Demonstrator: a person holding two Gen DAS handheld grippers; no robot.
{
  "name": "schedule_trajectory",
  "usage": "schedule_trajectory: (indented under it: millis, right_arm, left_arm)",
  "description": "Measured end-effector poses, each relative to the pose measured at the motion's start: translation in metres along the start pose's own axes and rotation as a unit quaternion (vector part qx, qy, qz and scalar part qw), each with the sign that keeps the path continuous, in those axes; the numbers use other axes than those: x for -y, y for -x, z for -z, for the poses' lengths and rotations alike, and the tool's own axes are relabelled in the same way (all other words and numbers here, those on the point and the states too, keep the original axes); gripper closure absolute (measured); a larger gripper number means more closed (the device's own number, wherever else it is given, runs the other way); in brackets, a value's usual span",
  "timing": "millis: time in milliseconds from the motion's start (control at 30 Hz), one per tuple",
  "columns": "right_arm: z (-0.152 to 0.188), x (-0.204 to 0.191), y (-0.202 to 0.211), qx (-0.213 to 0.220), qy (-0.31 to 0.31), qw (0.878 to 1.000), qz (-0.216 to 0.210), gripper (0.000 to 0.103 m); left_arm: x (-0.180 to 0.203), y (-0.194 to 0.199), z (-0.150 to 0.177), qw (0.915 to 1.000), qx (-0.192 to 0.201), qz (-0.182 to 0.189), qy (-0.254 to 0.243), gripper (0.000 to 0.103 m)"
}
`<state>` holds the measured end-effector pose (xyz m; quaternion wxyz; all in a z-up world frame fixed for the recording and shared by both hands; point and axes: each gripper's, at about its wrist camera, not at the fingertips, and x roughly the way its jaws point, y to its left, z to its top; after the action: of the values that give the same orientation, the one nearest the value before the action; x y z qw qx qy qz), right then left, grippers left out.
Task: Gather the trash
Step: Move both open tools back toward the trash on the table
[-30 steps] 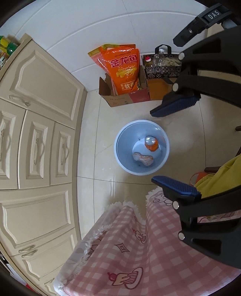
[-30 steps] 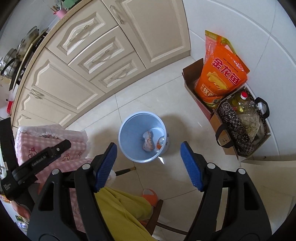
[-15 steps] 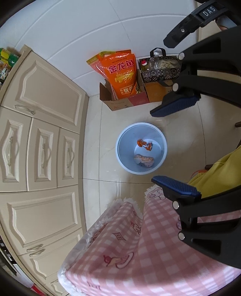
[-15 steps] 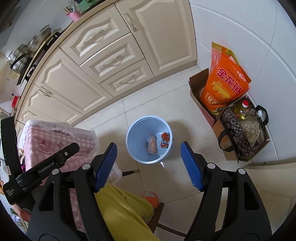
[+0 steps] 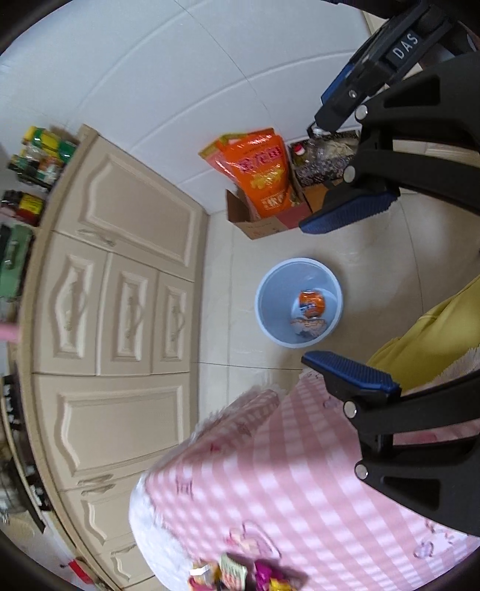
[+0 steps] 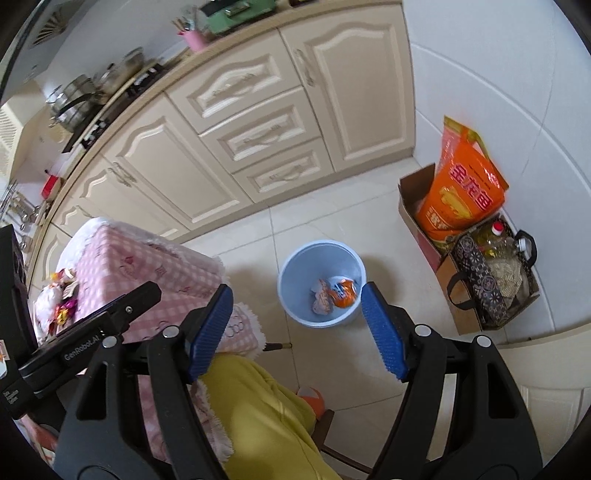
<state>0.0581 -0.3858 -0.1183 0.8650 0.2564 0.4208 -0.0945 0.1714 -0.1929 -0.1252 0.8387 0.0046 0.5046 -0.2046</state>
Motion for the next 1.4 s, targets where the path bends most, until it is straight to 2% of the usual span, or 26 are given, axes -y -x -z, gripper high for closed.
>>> schedule_trajectory:
  millis: [267,500,700,1100,1200,1400]
  right_arm:
    - [0.027,-0.060,0.030,0.028,0.046,0.998,-0.021,0.028]
    - [0.048,-0.116,0.035,0.025,0.100,0.994,-0.047,0.028]
    - [0.061,-0.159,0.033,0.017,0.144,0.987,-0.067,0.027]
    - [0.080,-0.254,-0.002,-0.020,0.227,0.968,-0.103,0.025]
    - [0.084,-0.273,-0.016,-0.035,0.239,0.964,-0.108,0.024]
    - [0.089,-0.309,-0.044,-0.060,0.264,0.956,-0.114,0.024]
  left_arm:
    - [-0.043,0.067,0.025,0.9979,0.060,0.017,0.012,0.038]
    - [-0.094,0.115,0.048,0.9942,0.098,0.018,0.041,0.038]
    - [-0.139,0.138,0.061,0.9900,0.120,0.013,0.073,0.038]
    - [-0.226,0.157,0.077,0.9823,0.130,-0.029,0.132,0.036]
    - [-0.245,0.158,0.078,0.9810,0.129,-0.033,0.141,0.032]
    - [-0.291,0.154,0.078,0.9781,0.116,-0.035,0.169,0.032]
